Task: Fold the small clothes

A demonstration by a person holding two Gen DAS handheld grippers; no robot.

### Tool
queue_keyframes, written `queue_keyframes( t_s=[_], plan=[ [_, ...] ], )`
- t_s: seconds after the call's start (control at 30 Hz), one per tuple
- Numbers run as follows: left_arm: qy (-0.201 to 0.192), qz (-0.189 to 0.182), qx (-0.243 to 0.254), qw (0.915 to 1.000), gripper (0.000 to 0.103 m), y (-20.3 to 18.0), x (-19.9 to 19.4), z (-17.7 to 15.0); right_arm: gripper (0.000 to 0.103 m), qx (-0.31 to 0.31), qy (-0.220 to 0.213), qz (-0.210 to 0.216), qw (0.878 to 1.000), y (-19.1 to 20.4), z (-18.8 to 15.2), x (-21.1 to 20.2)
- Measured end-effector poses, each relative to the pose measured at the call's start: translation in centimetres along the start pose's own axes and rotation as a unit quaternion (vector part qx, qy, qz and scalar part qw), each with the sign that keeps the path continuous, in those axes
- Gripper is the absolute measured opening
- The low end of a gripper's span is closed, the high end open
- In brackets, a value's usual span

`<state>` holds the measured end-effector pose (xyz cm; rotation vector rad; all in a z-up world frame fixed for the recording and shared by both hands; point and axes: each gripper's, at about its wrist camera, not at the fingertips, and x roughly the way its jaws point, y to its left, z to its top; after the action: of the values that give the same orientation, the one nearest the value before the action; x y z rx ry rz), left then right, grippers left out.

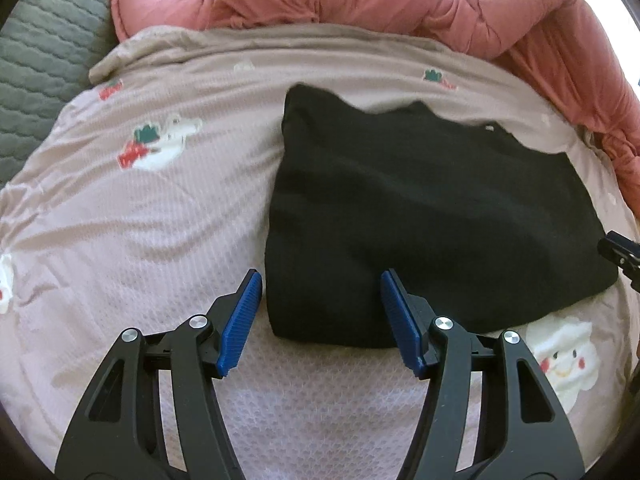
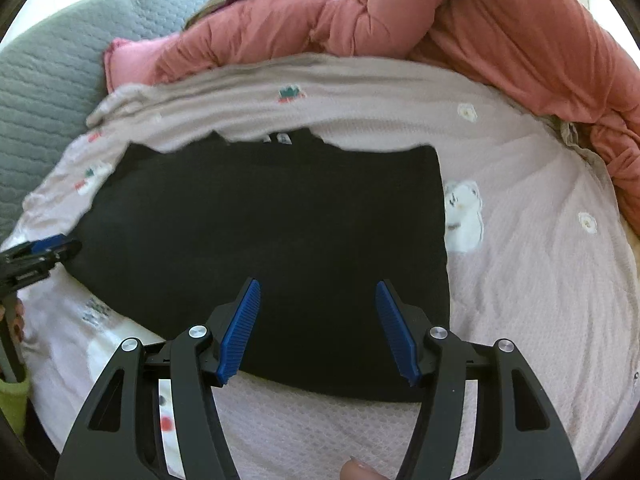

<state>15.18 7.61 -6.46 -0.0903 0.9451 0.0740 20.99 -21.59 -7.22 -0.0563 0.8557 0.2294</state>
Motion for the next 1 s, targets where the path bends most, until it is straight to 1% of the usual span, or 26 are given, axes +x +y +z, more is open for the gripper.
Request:
queue_keyframes(
  t_s=[0.13, 0.27, 0.4, 0.43, 0.47, 0.5, 0.6, 0.7, 0.77, 0.8, 1.0],
  plan=[
    [0.006, -0.007, -0.006, 0.9999, 0.055, 0.4, 0.2, -0.7, 0.059, 0.008, 0.016, -0.009, 1.0, -0.7, -0.8, 0.9],
    [0.006, -0.01, -0.011, 0.9999, 0.056, 0.7, 0.1, -0.8, 0.059, 0.036, 0.019, 0.012, 0.999, -1.8, -1.1, 1.4],
    [0.005, -0.01, -0.012, 0.9999, 0.056, 0.7, -0.2, -1.0, 0.059, 0.033, 0.018, 0.008, 0.999, -1.7, -1.1, 1.1],
    [0.004, -0.01, -0.012, 0.9999, 0.056, 0.7, -0.3, -1.1, 0.062, 0.033, 0.017, 0.009, 0.999, -1.6, -1.2, 0.9],
    [0.003, -0.01, -0.011, 0.9999, 0.056, 0.6, -0.5, -1.1, 0.069, 0.033, 0.015, 0.01, 0.999, -1.7, -1.2, 0.7],
    [0.003, -0.01, -0.011, 0.9999, 0.056, 0.7, -0.6, -1.1, 0.082, 0.035, 0.015, 0.013, 0.999, -1.7, -1.2, 0.6],
    [0.0, -0.012, -0.013, 0.9999, 0.058, 0.8, -1.0, -1.3, 0.083, 0.039, 0.006, 0.015, 0.999, -1.7, -1.4, -0.2],
    [-0.002, -0.015, -0.016, 0.9998, 0.059, 0.9, -1.4, -1.4, 0.086, 0.035, 0.0, 0.015, 0.999, -1.5, -1.6, -1.0],
    [-0.004, -0.016, -0.019, 0.9997, 0.062, 1.0, -1.7, -1.4, 0.089, 0.03, -0.007, 0.018, 0.999, -1.3, -1.6, -1.6],
    [-0.006, -0.016, -0.02, 0.9997, 0.066, 1.0, -1.9, -1.4, 0.089, 0.029, -0.009, 0.02, 0.999, -1.1, -1.7, -1.8],
    [-0.015, -0.018, -0.023, 0.9995, 0.072, 1.2, -2.9, -1.5, 0.094, 0.014, -0.025, 0.031, 0.999, 0.0, -1.8, -3.3]
  ],
)
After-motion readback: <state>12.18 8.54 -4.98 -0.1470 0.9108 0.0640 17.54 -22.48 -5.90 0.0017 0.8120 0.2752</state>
